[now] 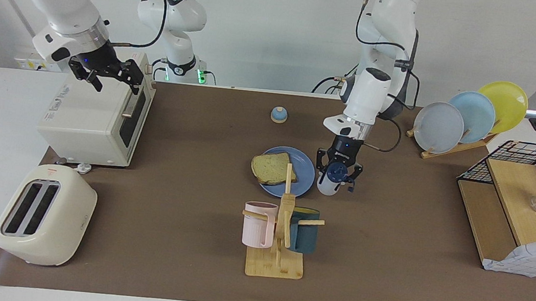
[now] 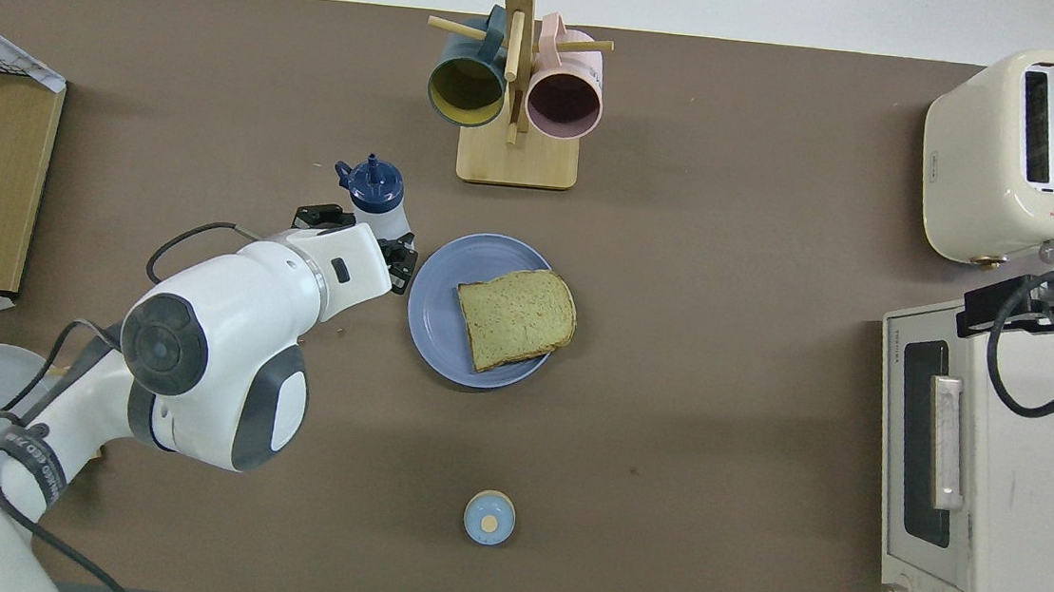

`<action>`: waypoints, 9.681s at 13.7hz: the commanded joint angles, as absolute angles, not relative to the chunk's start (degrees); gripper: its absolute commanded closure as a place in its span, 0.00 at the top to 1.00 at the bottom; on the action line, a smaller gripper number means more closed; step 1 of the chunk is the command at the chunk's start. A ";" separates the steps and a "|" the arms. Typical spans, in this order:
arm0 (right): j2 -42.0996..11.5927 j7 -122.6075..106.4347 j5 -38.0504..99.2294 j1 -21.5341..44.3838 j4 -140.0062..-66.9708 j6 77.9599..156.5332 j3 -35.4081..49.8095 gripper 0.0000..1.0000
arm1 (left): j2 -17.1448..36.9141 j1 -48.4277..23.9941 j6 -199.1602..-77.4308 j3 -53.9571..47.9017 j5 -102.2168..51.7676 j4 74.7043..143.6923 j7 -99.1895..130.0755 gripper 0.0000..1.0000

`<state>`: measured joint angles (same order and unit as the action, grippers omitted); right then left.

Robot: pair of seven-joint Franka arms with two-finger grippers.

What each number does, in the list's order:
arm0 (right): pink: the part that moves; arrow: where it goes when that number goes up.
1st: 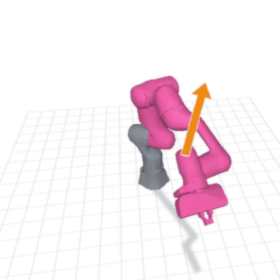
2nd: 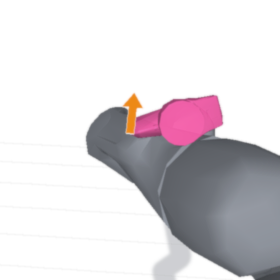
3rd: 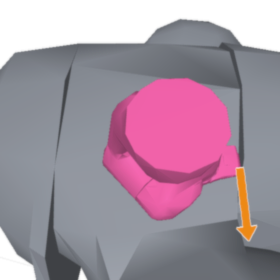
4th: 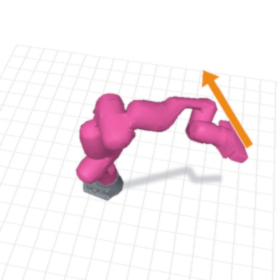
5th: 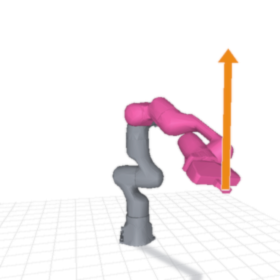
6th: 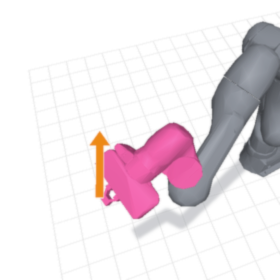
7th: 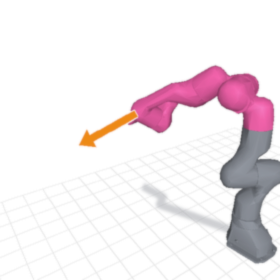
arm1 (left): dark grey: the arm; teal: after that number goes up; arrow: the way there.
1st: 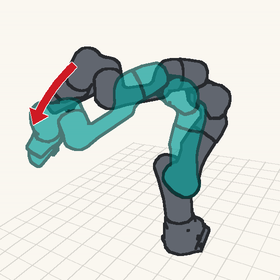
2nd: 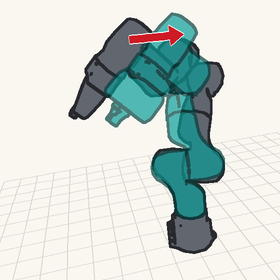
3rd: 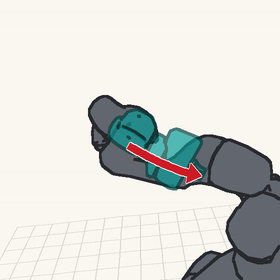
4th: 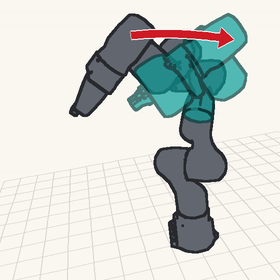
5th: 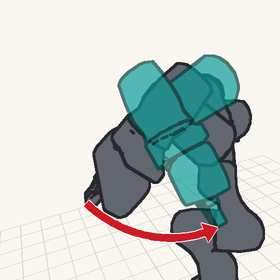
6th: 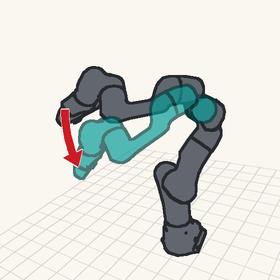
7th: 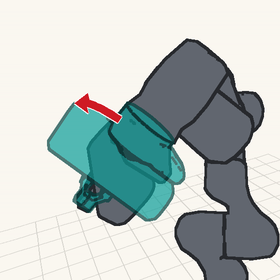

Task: Put bread on plate and add seasoning
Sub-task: 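Tilt the bottle spout down over the bread with the left gripper, then hold the inverted bottle over the bread to dispense seasoning, then lift the bottle upright with the left gripper away from the plate, then lower the upright bottle onto the table beside the mug rack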

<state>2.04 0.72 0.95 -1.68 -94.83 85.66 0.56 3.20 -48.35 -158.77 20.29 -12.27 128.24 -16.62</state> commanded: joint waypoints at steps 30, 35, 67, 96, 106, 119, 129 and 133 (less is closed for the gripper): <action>2.11 -0.35 1.14 -2.29 -94.39 85.08 0.88 1.00 | 17.14 -55.13 -84.11 7.56 50.68 106.70 -33.75 0.00; 2.02 -0.35 1.23 -2.29 -94.39 85.08 0.88 1.00 | 17.49 -52.20 -84.90 7.47 56.52 106.26 -33.92 0.00; 2.02 -0.26 1.23 -2.29 -94.39 85.08 0.88 1.00 | 19.95 -62.14 -78.13 7.38 50.62 97.64 -33.84 0.00; 2.02 -0.35 1.14 -2.29 -94.39 85.08 0.88 1.00 | 9.58 -37.64 -100.18 7.56 26.57 98.96 -18.02 0.00; 2.02 -0.35 1.14 -2.29 -94.39 85.08 0.88 1.00 | 4.85 -25.31 -132.39 7.65 8.35 110.70 -5.04 0.00; 2.02 -0.35 1.14 -2.29 -94.39 85.08 0.88 1.00 | 6.40 -22.41 -188.59 7.73 8.35 137.90 13.71 0.00; 2.02 -0.35 1.14 -2.29 -94.39 85.08 0.88 1.00 | 18.72 -22.50 -200.74 8.26 8.44 136.14 13.01 0.00; 2.02 -0.26 1.14 -2.29 -94.39 85.16 0.88 1.00 | 18.63 -22.41 -200.74 8.26 8.61 136.23 12.66 0.00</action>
